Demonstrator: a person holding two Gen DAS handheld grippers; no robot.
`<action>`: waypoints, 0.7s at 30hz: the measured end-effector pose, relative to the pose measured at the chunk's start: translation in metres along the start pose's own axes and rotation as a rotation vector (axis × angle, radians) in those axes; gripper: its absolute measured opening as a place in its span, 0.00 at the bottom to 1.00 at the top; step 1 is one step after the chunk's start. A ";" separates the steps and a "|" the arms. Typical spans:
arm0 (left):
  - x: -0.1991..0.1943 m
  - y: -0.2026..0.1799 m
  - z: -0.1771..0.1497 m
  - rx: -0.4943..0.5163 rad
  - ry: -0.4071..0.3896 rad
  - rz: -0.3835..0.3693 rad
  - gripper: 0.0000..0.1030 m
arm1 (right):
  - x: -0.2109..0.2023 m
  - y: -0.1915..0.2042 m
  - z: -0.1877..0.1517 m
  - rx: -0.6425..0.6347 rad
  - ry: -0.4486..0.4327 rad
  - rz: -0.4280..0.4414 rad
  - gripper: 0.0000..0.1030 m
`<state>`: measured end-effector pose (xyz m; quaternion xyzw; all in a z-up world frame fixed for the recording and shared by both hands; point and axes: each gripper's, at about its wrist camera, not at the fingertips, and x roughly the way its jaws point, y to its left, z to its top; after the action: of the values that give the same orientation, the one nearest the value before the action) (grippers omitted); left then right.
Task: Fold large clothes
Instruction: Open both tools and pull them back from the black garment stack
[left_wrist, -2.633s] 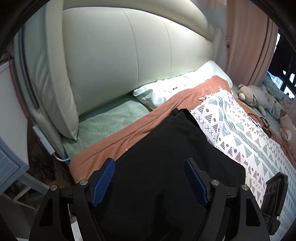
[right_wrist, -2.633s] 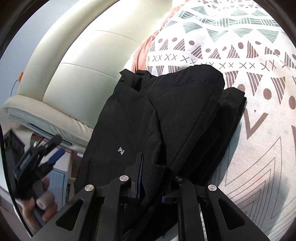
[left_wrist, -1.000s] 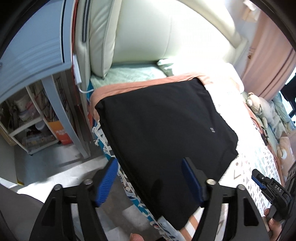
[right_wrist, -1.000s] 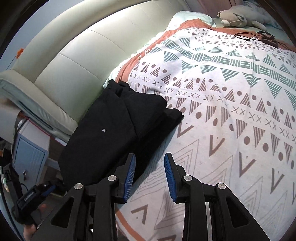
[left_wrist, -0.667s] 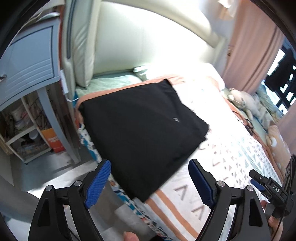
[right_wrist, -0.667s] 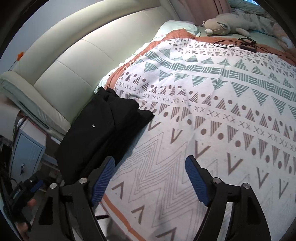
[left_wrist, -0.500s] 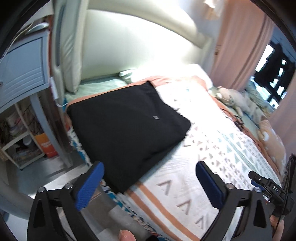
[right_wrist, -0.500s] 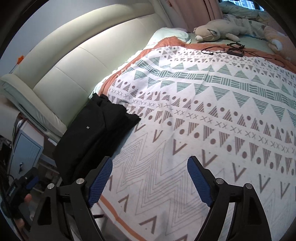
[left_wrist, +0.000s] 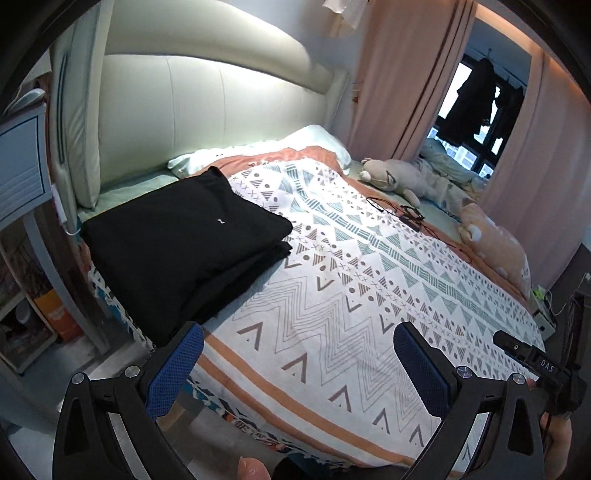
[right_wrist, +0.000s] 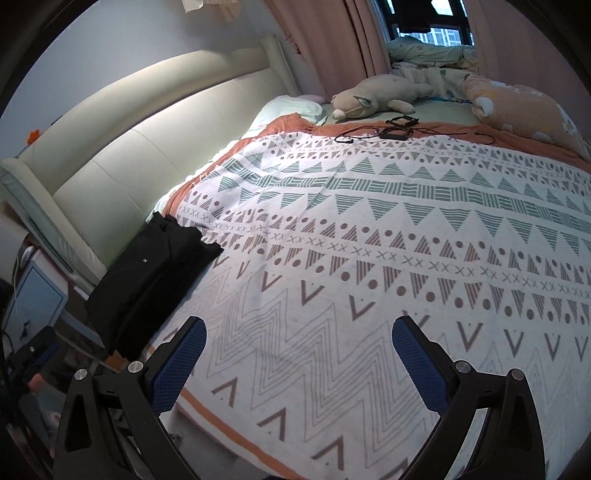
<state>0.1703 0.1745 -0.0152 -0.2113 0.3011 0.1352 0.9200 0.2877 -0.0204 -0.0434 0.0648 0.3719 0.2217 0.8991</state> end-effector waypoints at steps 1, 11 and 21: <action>-0.004 -0.004 -0.004 0.010 0.000 -0.012 1.00 | -0.008 -0.003 -0.005 0.001 -0.008 -0.006 0.98; -0.053 -0.043 -0.044 0.152 -0.029 -0.103 0.99 | -0.071 -0.031 -0.061 0.024 -0.090 -0.045 0.98; -0.108 -0.068 -0.083 0.278 -0.076 -0.164 1.00 | -0.157 -0.069 -0.118 0.075 -0.203 -0.125 0.98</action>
<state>0.0704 0.0626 0.0107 -0.1004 0.2635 0.0244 0.9591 0.1312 -0.1581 -0.0462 0.0971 0.2903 0.1432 0.9412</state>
